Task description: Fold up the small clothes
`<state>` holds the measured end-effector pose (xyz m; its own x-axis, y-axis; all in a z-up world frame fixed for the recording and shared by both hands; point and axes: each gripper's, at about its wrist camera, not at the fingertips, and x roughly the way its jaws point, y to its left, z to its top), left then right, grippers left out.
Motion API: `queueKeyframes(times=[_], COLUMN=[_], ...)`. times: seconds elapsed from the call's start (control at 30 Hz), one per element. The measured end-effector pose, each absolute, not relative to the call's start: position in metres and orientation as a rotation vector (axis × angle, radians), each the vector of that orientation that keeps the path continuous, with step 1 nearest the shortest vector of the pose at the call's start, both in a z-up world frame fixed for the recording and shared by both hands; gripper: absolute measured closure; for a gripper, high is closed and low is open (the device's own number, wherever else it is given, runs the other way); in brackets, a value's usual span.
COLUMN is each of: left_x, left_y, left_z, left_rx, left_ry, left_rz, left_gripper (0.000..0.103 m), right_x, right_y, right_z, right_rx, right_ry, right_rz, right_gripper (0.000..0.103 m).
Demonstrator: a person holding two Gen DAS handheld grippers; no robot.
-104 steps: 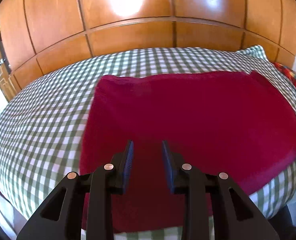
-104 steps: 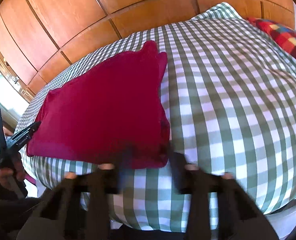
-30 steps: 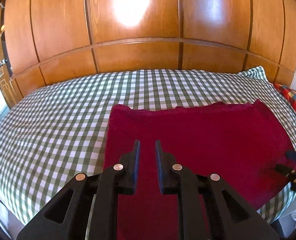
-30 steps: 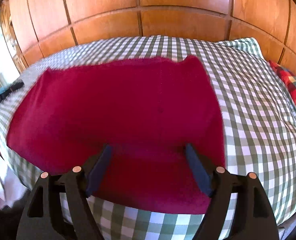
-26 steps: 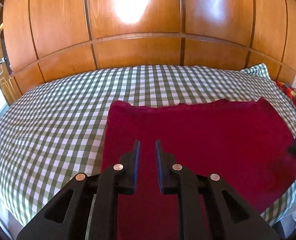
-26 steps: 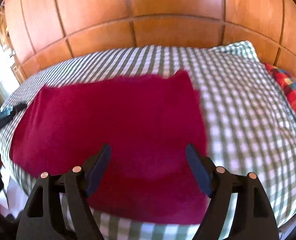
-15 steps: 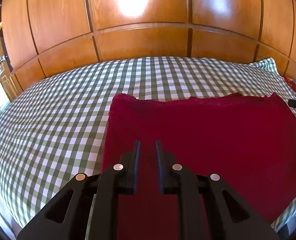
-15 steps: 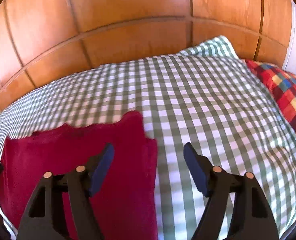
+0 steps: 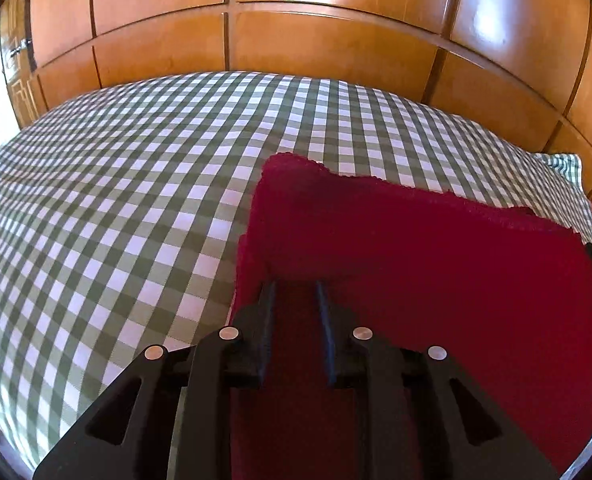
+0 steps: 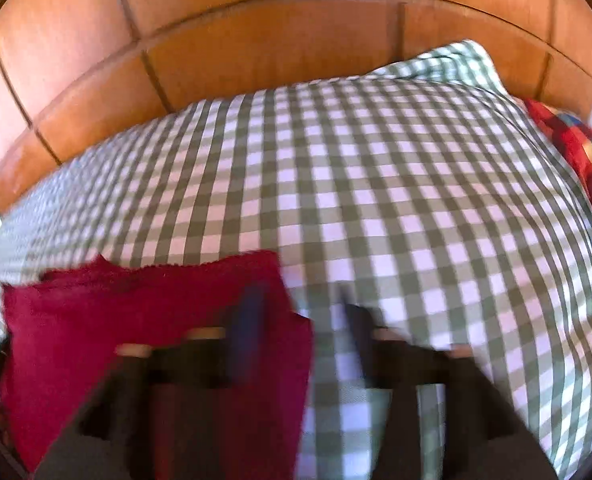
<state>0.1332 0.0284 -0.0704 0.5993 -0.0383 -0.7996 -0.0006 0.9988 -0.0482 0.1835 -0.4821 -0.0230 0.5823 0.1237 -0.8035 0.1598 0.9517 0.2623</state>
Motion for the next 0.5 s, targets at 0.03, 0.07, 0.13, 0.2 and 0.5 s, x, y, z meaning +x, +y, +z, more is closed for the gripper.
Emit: queueKeyframes(times=[0.03, 0.07, 0.13, 0.2, 0.5], left_x=[0.132, 0.131, 0.131, 0.131, 0.101], left_y=[0.028, 0.027, 0.026, 0.027, 0.030], left_z=[-0.071, -0.071, -0.072, -0.071, -0.043], left_rx=[-0.036, -0.027, -0.026, -0.034, -0.098], left_ry=[0.921, 0.915, 0.909, 0.910, 0.861], left_rz=[-0.024, -0.024, -0.023, -0.025, -0.021], left_gripper=[0.083, 0.083, 0.083, 0.083, 0.083], right_x=[0.177, 0.167, 0.153, 0.137, 0.081], right_y=[-0.490, -0.498, -0.513, -0.526, -0.498], right_z=[-0.023, -0.024, -0.029, -0.036, -0.054], right_rx=[0.351, 0.381, 0.472, 0.584, 0.767], right_ry=[0.954, 0.958, 0.974, 0.984, 1.037], right_rz=[-0.018, -0.005, 0.039, 0.088, 0.432], right_gripper=[0.030, 0.029, 0.028, 0.026, 0.027])
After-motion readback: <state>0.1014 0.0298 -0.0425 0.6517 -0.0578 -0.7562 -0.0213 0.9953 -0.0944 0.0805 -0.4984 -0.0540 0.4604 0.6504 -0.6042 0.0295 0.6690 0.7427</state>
